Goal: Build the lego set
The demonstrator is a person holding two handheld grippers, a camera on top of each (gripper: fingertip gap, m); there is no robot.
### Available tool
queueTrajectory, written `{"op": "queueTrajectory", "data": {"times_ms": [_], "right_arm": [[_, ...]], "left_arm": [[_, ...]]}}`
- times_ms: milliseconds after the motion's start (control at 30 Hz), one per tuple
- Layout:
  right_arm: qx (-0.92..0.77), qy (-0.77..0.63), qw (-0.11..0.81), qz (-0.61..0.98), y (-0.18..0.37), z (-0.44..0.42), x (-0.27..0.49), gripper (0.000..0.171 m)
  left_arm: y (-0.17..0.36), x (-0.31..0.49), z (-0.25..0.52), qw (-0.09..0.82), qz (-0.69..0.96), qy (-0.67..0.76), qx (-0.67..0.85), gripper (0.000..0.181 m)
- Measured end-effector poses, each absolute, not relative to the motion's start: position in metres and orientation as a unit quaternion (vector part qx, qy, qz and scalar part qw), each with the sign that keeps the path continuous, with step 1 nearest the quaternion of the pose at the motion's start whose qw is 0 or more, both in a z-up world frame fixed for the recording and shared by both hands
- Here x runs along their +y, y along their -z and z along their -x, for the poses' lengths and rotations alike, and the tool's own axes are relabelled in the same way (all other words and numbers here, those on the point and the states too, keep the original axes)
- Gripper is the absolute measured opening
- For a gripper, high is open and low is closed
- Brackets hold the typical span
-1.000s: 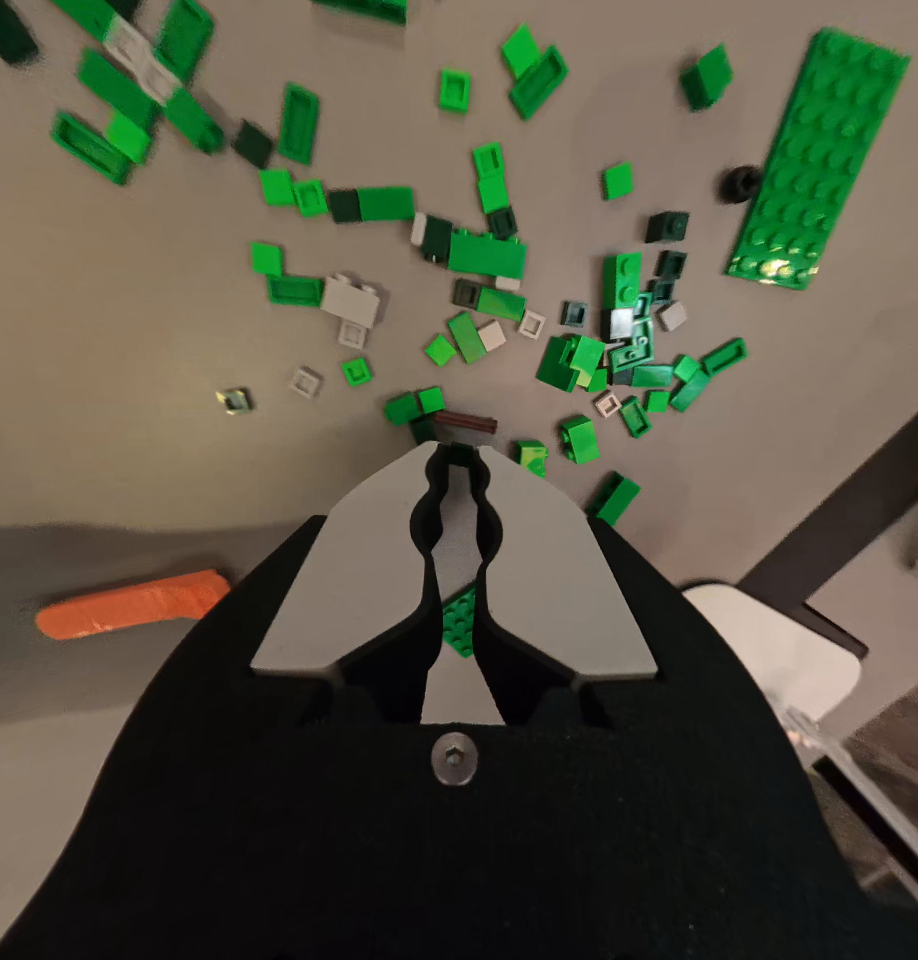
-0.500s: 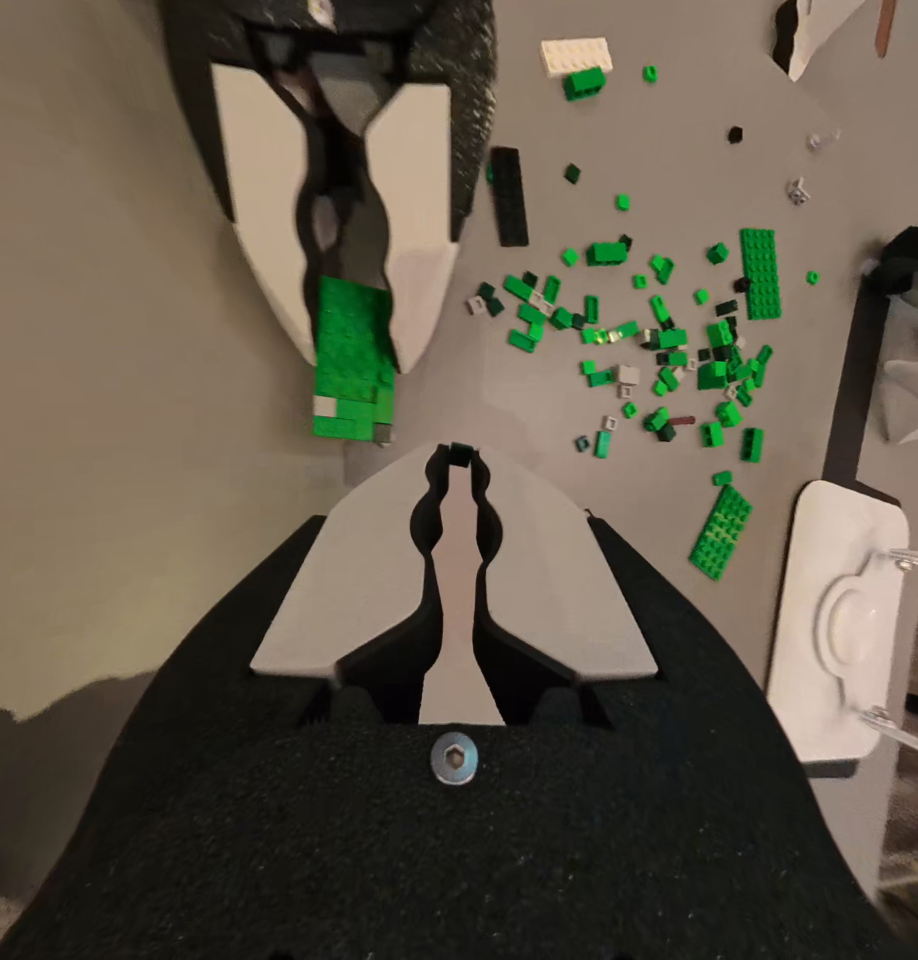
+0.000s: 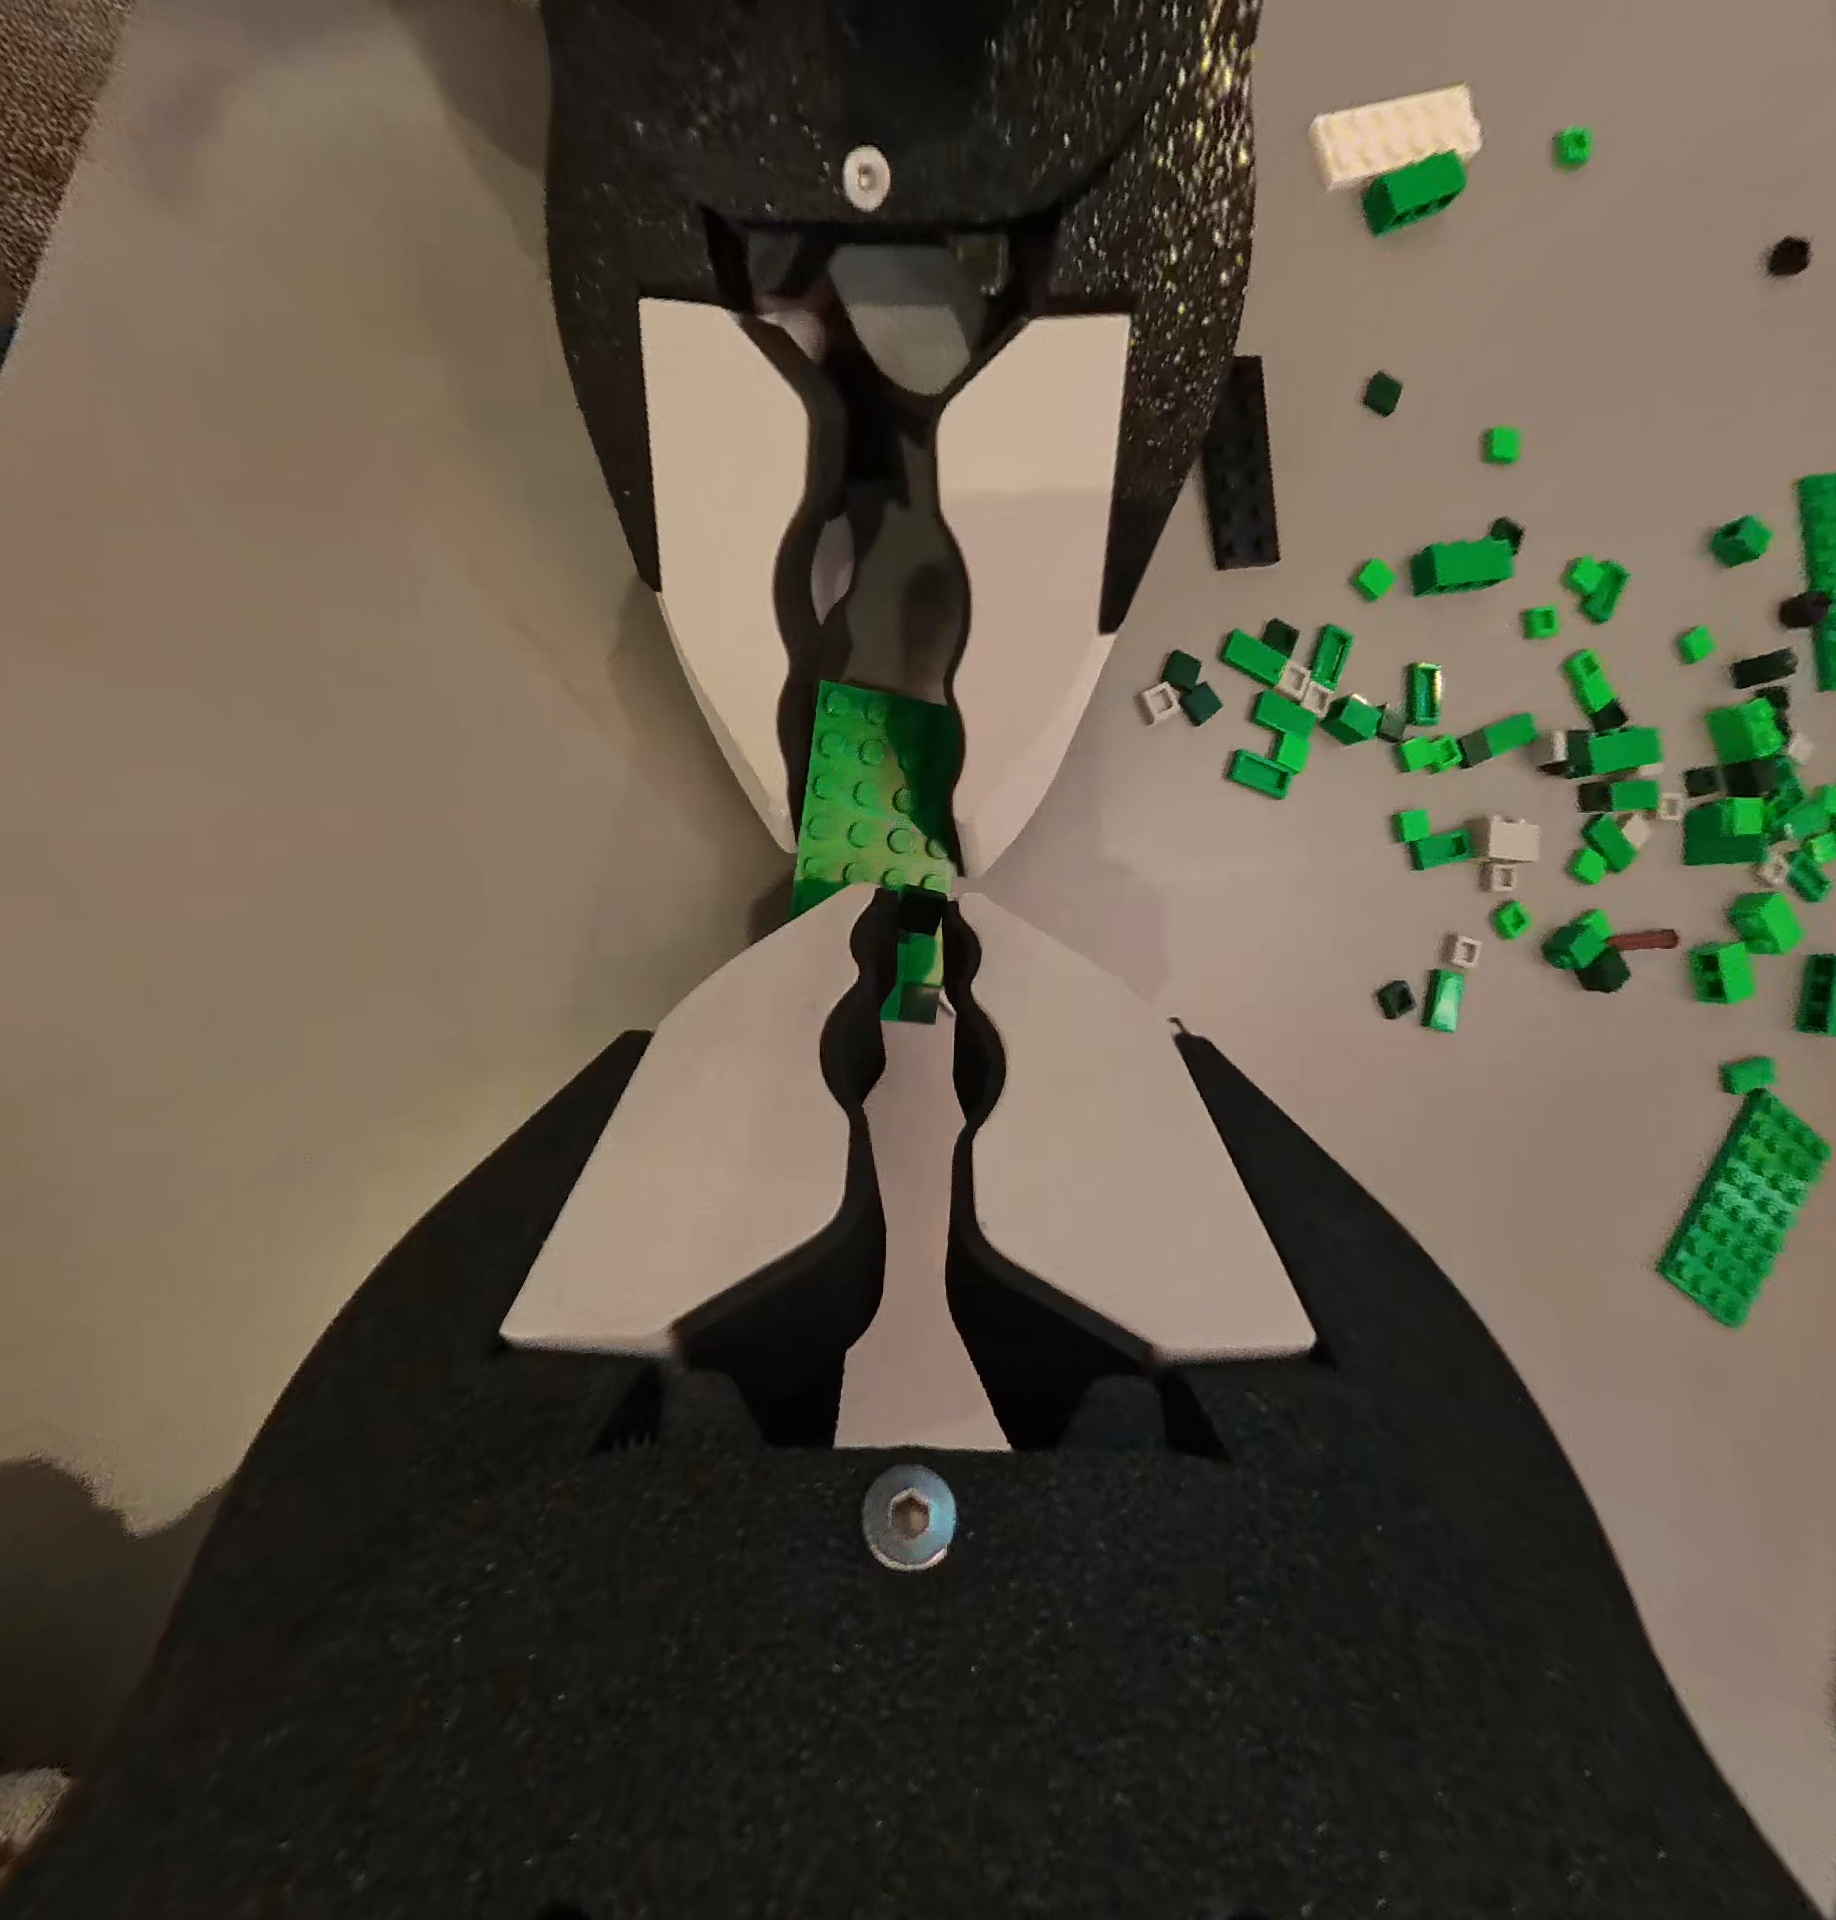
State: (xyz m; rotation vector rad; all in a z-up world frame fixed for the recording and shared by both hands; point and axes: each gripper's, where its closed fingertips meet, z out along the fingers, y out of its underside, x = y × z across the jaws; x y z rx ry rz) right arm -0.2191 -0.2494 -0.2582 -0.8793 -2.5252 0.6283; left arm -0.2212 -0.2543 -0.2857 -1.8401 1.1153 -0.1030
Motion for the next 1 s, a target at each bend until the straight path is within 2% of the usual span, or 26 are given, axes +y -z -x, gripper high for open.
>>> {"op": "queueTrajectory", "data": {"times_ms": [667, 867, 1000], "right_arm": [[-0.902, -0.203, 0.183, 0.334, 0.273, 0.224, -0.252, 0.009], [-0.9, -0.199, 0.213, 0.323, 0.26, 0.22, -0.249, 0.025], [-0.899, -0.185, 0.295, 0.266, 0.253, 0.211, -0.259, 0.038]], "left_arm": [[0.286, -0.256, 0.219, 0.474, 0.739, 0.021, 0.478, 0.032], [0.285, -0.256, 0.218, 0.476, 0.742, 0.029, 0.472, 0.032], [0.284, -0.255, 0.219, 0.479, 0.748, 0.043, 0.457, 0.032]]}}
